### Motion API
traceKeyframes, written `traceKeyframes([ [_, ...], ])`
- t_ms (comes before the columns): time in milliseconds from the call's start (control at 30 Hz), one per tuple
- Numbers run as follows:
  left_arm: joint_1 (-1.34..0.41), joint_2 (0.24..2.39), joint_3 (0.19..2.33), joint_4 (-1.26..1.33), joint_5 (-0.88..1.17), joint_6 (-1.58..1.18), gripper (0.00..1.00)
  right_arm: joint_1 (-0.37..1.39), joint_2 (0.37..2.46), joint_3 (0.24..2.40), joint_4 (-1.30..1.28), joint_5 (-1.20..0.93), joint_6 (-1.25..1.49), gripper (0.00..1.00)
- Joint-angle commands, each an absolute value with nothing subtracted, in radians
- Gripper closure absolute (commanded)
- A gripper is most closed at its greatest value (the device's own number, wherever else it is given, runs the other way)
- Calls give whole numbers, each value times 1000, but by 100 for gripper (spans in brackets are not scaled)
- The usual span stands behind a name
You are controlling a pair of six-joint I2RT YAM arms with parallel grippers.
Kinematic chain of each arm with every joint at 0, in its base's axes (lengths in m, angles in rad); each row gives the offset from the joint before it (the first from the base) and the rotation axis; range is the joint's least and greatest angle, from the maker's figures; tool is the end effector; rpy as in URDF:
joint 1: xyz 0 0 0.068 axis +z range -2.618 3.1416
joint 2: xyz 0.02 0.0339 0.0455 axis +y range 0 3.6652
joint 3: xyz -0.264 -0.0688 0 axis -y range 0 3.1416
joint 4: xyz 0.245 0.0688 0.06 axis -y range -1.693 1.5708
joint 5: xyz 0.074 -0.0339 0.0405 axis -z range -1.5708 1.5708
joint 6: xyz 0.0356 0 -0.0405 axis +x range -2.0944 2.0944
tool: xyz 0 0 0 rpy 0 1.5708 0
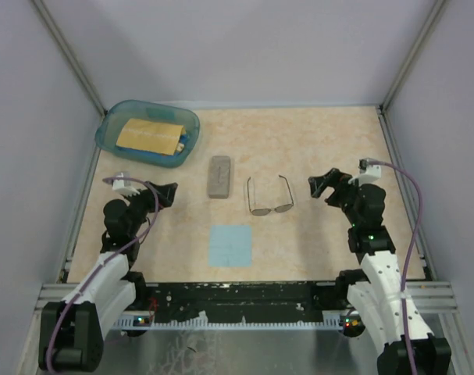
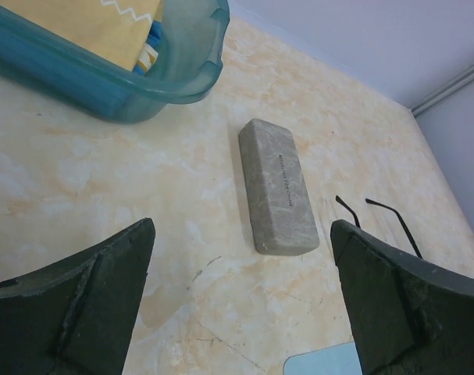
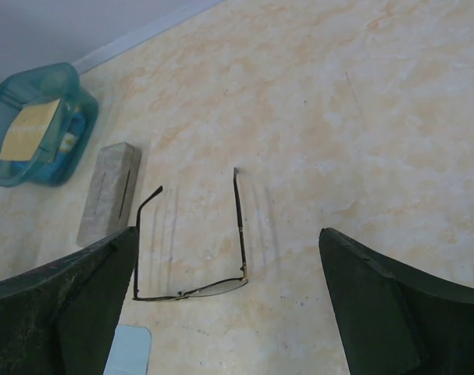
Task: Organize the sunglasses
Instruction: Move the sunglasses to the center of the board.
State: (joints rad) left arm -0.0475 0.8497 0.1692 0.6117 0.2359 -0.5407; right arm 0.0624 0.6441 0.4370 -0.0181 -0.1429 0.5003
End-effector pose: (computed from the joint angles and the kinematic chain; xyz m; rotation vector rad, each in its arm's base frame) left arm 0.1816 -0.0170 0.1968 -0.2281 1.6614 -0.6400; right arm 0.1668 0.0155 0.2560 0.2943 1.8012 0.5284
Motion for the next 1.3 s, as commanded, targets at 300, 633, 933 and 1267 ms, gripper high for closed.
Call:
traceKeyframes([
  [300,-42,774,184,523,169,-552,0,58,667,531,-34,-183,432,1],
  [633,-43,751,214,405,85,-552,0,85,699,561,-72,-187,410,1],
  [933,-42,747,226,398,226,-485,0,539,947,725,-141,161,337,1],
  [1267,-44,769,245,367,322,-451,0,917,1383,962,-133,294,385,1],
])
